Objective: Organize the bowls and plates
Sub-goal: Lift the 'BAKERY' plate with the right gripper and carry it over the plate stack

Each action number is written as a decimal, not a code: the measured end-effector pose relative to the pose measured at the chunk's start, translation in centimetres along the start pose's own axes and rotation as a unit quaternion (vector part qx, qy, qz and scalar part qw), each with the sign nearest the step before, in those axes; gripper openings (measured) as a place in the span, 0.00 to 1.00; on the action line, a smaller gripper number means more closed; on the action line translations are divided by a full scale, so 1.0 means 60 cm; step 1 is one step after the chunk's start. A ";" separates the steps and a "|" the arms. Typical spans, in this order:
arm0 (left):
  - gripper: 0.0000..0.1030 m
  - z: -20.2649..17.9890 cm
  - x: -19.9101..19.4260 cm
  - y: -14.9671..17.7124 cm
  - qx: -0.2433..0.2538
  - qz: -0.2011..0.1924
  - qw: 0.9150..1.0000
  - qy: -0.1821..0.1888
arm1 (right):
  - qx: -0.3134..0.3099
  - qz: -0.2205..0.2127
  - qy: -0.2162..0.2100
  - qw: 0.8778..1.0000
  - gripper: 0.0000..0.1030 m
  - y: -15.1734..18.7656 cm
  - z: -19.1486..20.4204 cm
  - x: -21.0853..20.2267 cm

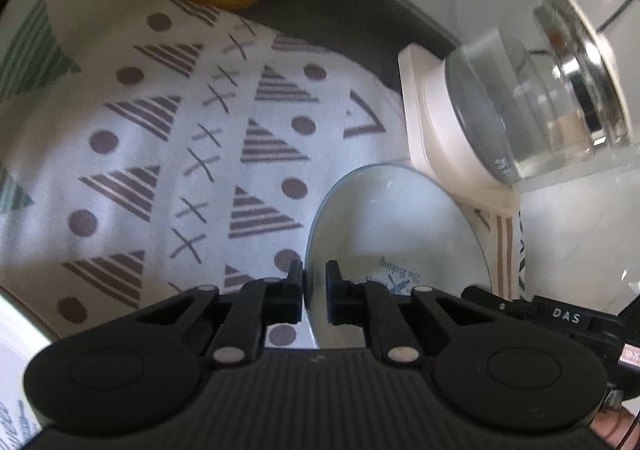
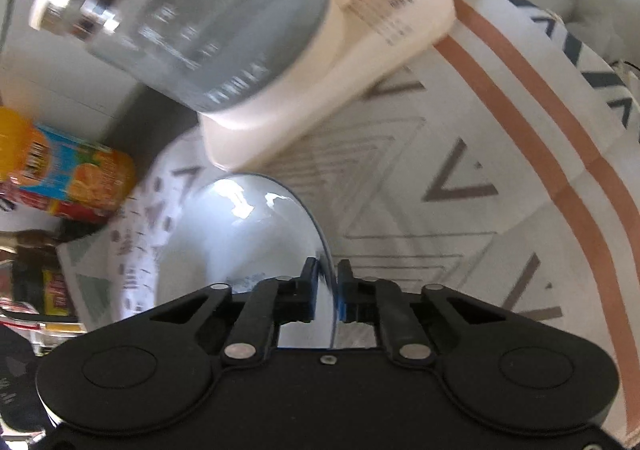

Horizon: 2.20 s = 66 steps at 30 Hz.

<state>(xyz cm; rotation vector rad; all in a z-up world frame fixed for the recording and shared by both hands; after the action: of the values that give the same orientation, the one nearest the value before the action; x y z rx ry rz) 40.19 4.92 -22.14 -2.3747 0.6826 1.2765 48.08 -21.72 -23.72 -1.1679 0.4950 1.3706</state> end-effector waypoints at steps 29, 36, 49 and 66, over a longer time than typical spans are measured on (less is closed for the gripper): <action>0.08 0.130 -0.206 0.016 -0.068 -0.125 0.990 0.009 | -0.130 -0.048 -0.095 0.986 0.04 0.025 0.193 -0.043; 0.08 0.170 -0.245 0.049 -0.083 -0.143 0.986 0.005 | -0.139 -0.041 -0.112 0.983 0.04 0.069 0.216 -0.051; 0.08 0.246 -0.291 0.109 -0.127 -0.165 0.978 -0.006 | -0.176 -0.022 -0.133 0.975 0.05 0.141 0.260 -0.054; 0.08 0.332 -0.299 0.162 -0.175 -0.168 0.970 -0.018 | -0.217 0.008 -0.131 0.967 0.05 0.205 0.304 -0.040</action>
<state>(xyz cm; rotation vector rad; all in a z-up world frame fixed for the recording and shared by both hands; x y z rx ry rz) 12.75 11.65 -18.26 -2.5862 0.0330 1.3696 30.11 -9.87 -18.61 -1.3032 0.0096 1.6700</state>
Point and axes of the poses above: each gripper's, at about its wrist camera, not at the fingertips, and x roughly the way its jaws point, z to its left, y to its underside, the point moved 4 cm from there along x, roughly the way its jaws point, and after that the axes turned 12 degrees about -x, right-handed, at the moved point
